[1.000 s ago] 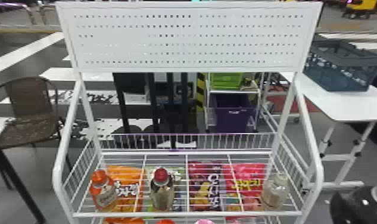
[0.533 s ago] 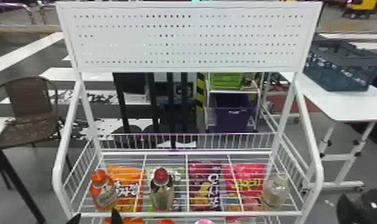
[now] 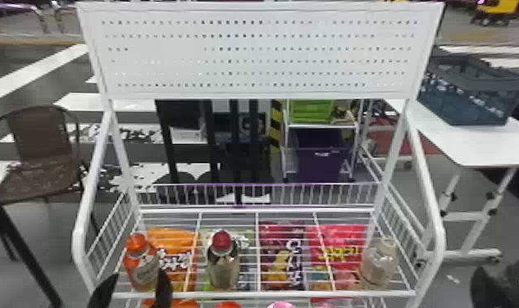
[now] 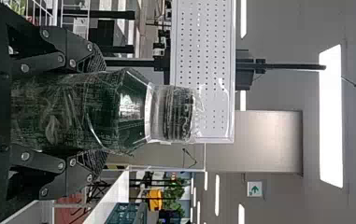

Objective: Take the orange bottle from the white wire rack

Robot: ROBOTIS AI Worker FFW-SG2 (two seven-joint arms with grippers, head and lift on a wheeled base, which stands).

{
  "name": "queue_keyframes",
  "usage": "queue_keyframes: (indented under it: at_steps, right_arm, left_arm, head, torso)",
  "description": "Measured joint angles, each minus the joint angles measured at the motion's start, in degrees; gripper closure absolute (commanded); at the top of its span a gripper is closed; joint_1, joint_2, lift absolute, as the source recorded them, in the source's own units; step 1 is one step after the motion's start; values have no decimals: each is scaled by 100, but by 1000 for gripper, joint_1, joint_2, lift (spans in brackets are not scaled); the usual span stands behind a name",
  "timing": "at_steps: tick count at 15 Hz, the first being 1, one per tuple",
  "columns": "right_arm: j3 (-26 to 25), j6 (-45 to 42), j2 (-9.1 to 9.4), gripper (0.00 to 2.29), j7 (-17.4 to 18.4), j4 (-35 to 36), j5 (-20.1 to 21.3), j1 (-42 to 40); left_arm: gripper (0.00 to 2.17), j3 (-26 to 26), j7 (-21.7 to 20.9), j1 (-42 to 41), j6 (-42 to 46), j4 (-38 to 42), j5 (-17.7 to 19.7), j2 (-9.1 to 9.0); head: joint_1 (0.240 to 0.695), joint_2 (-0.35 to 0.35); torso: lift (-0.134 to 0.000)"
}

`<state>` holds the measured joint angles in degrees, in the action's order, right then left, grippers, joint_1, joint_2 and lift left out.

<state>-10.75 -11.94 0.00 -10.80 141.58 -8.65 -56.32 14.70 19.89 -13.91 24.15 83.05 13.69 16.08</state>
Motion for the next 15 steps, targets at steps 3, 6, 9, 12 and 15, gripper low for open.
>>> queue_keyframes:
  at_steps: [3, 6, 9, 12, 15]
  right_arm:
    - [-9, -5, 0, 1018, -1, 3, 0, -2]
    - [-41, -4, 0, 1021, -1, 2, -2, -3]
    - [-87, -37, 0, 1021, -1, 2, -29, -37]
    - [-123, -89, 0, 1021, -1, 2, -46, -79]
    - [-129, -109, 0, 1021, -1, 40, -49, -98]
  left_arm:
    - [188, 51, -10, 224, 11, -252, 10, -13]
    - [188, 72, -7, 443, 14, -415, 11, -23]
    - [242, 104, -15, 653, -9, -609, 21, -35]
    - [1045, 121, -111, 790, -90, -768, 51, -30]
    - [1808, 119, -144, 803, -97, -804, 83, -19]
  head:
    - [499, 0]
    - [499, 0]
    - [499, 0]
    - [499, 0]
    - [499, 0]
  torso:
    - [0]
    - [0]
    - [0]
    - [0]
    - [0]
